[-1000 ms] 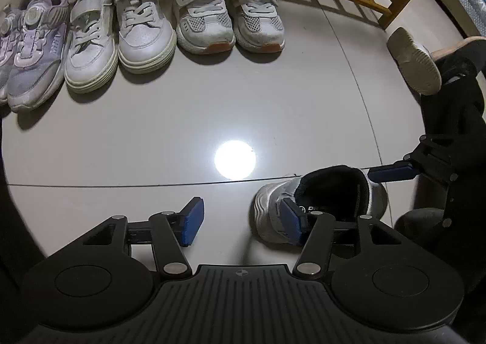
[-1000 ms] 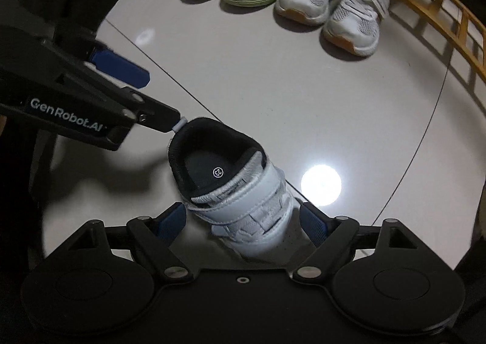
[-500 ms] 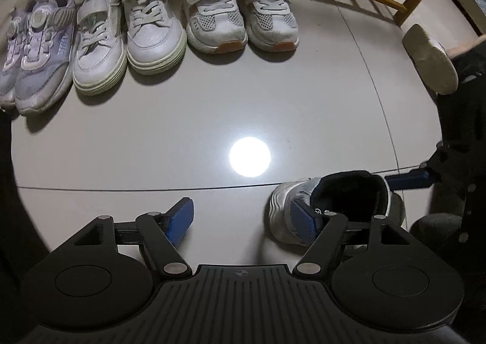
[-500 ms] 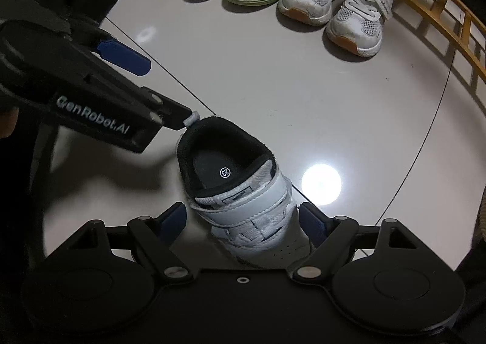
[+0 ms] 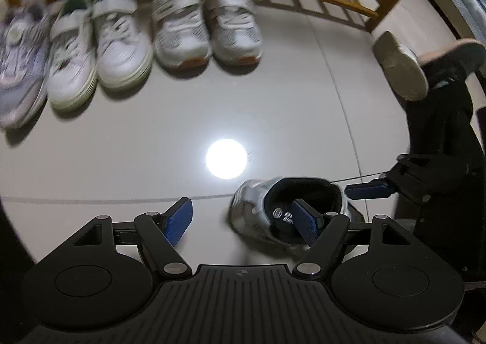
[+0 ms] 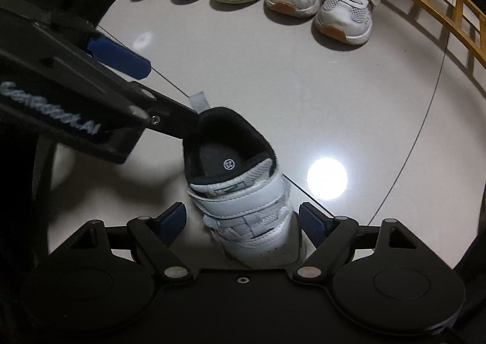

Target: Organize scattered shoes

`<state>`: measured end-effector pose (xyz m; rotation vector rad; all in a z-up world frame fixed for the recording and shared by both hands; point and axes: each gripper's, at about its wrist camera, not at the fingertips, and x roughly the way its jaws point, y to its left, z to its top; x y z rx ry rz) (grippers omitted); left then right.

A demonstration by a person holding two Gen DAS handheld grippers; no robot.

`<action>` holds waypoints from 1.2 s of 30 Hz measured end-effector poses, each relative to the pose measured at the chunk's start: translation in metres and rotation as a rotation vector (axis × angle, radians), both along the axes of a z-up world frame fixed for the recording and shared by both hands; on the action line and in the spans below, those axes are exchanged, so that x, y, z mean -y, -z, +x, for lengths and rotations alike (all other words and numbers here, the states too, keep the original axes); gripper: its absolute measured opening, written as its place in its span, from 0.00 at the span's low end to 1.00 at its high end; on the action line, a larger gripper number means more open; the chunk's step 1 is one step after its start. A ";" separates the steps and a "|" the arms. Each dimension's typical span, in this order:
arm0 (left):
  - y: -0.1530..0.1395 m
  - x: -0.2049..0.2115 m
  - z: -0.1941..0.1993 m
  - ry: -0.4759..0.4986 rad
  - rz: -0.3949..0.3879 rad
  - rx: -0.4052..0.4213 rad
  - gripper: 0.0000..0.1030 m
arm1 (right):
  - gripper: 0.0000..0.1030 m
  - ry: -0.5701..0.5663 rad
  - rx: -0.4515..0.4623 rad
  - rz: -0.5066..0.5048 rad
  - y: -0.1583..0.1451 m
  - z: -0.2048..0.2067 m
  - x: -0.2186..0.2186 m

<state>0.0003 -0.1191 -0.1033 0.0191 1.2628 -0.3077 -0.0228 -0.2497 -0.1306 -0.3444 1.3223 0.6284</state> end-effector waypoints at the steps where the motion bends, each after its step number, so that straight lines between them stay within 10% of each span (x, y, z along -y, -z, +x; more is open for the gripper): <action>1: 0.002 0.003 0.002 0.004 0.008 -0.005 0.70 | 0.81 0.002 -0.001 0.001 0.000 0.000 0.001; 16: 0.025 0.011 0.006 0.070 -0.031 -0.029 0.18 | 0.81 0.009 -0.020 -0.018 0.009 0.003 0.000; 36: 0.019 -0.027 0.034 0.077 0.035 0.058 0.19 | 0.71 0.017 -0.027 0.103 0.013 0.005 -0.063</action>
